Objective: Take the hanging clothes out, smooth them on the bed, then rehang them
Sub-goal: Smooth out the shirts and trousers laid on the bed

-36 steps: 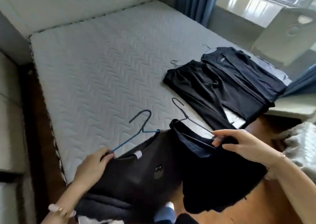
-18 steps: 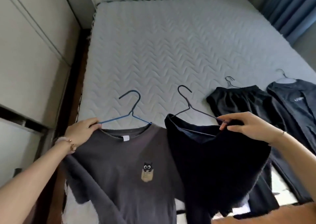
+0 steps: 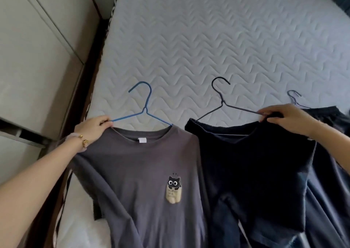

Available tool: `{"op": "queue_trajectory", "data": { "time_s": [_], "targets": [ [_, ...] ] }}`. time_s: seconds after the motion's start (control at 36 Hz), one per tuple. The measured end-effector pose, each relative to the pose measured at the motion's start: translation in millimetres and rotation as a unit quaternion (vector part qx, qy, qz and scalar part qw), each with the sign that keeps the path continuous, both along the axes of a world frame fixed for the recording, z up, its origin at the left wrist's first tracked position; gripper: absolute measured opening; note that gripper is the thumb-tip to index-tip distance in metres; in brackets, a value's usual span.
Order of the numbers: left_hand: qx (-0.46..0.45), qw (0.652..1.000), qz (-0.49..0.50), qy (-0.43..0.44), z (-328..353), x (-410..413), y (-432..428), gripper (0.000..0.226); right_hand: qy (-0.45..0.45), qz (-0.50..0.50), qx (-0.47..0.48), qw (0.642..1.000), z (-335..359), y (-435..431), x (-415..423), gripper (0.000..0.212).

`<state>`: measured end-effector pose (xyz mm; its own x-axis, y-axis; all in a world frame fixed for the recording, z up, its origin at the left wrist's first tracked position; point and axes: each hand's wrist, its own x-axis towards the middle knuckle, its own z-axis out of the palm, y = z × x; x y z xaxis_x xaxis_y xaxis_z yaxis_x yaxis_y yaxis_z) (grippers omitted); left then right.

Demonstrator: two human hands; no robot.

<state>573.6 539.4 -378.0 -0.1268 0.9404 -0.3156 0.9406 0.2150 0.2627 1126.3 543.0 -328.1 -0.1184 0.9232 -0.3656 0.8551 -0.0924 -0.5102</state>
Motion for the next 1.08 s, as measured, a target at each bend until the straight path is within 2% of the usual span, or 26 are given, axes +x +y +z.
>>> {"op": "queue_trajectory", "data": {
  "time_s": [0.06,0.11,0.19,0.28,0.33,0.42,0.53,0.61,0.69,0.78,0.97,1.08],
  "targets": [
    [0.030,0.999,0.011,0.004,-16,2,7,0.023,-0.066,-0.063,0.076,0.993,-20,10,-2,0.040],
    [0.086,0.996,0.025,-0.016,-29,8,12,0.021,-0.159,-0.115,0.147,0.969,-38,13,-8,0.046],
    [0.090,0.996,-0.008,-0.007,-49,20,11,0.033,-0.214,-0.103,0.139,0.962,-62,8,-25,0.056],
    [0.038,0.993,-0.105,0.030,-64,30,-3,0.043,-0.193,-0.059,0.083,0.976,-89,-12,-46,0.056],
    [0.012,0.992,-0.124,0.021,-70,34,-20,0.044,-0.162,-0.058,0.043,0.984,-103,-32,-61,0.053],
    [-0.020,0.996,-0.068,-0.048,-79,33,-59,0.042,-0.120,-0.076,-0.002,0.990,-123,-71,-84,0.047],
    [-0.068,0.985,0.072,-0.139,-108,20,-134,0.033,-0.063,-0.098,-0.060,0.991,-147,-138,-117,0.043],
    [-0.129,0.965,0.156,-0.167,-130,11,-203,0.029,-0.032,-0.121,-0.088,0.988,-160,-191,-139,0.039],
    [-0.186,0.944,0.215,-0.169,-139,14,-271,0.031,-0.021,-0.135,-0.079,0.987,-166,-238,-159,0.036],
    [-0.228,0.925,0.251,-0.172,-148,21,-332,0.034,-0.016,-0.136,-0.078,0.987,-172,-279,-175,0.034],
    [-0.298,0.879,0.312,-0.205,-143,54,-420,0.041,0.039,-0.135,-0.188,0.972,-194,-348,-202,0.032],
    [-0.291,0.886,0.304,-0.194,-141,64,-443,0.039,0.046,-0.154,-0.212,0.964,-207,-373,-209,0.033]
  ]
}}
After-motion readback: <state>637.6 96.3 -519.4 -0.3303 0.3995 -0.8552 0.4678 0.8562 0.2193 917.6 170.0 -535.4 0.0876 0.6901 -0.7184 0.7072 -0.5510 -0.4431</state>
